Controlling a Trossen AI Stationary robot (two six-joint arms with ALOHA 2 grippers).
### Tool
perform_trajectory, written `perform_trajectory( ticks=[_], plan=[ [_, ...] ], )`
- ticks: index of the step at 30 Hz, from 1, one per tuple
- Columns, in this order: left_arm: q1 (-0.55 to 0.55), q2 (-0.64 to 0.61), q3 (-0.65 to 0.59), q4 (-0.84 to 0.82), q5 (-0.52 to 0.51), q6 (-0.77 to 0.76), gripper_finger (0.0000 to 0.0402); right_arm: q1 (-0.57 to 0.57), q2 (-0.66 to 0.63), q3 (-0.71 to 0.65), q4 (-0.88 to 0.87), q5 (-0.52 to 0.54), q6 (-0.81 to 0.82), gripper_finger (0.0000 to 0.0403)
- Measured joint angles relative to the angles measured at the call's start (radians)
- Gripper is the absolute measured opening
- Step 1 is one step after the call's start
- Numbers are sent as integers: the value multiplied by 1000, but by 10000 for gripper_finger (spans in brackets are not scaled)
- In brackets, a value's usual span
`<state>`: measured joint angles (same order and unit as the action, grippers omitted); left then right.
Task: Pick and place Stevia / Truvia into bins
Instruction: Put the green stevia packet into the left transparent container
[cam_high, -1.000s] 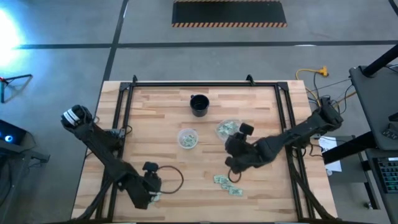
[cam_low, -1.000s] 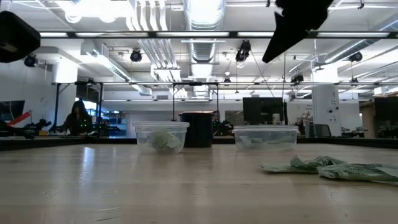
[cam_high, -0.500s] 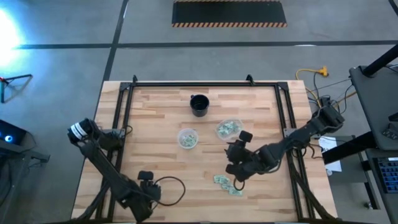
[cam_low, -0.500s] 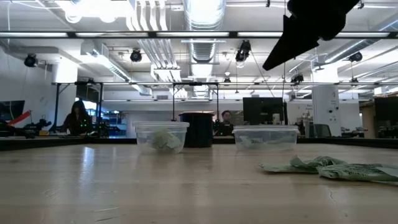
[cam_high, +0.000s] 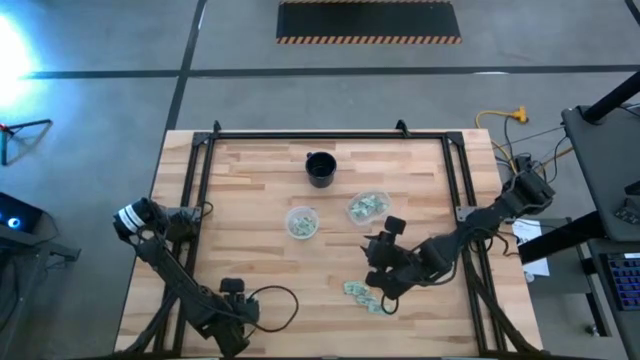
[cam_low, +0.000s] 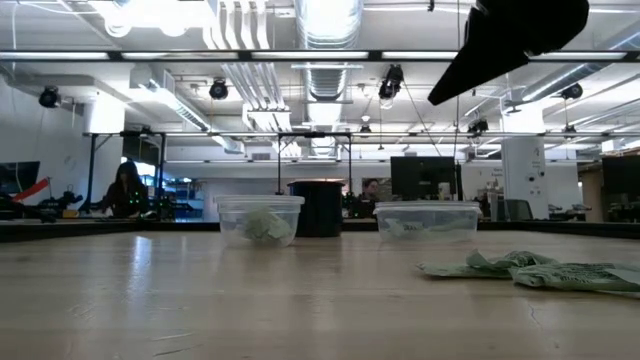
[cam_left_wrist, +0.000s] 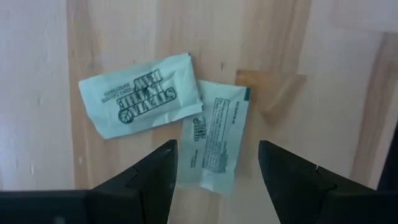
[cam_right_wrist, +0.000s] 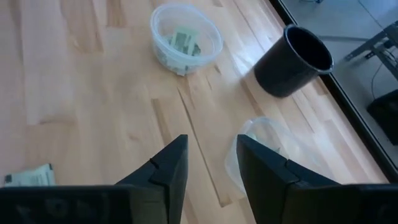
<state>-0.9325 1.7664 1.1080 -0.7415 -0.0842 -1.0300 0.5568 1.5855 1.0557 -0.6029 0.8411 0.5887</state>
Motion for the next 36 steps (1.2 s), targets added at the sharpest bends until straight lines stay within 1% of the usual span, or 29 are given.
perform_trajectory(
  ticks=[6,13,16,18,29,36],
  plan=[
    [-4,10,-6,0,1,-20,208,16,-1,18,5,0,-13,123],
    [-12,73,17,-12,-3,-43,208,35,-1,18,6,0,-13,125],
    [-13,83,16,-13,-3,-64,203,42,-1,18,6,0,-13,122],
    [-13,83,16,-10,-3,-68,191,47,-1,18,6,0,-14,119],
    [-14,77,15,-3,-16,-89,103,49,-1,18,6,0,-20,109],
    [-13,33,11,-13,-39,-123,49,61,-1,18,0,0,-23,107]
  ],
)
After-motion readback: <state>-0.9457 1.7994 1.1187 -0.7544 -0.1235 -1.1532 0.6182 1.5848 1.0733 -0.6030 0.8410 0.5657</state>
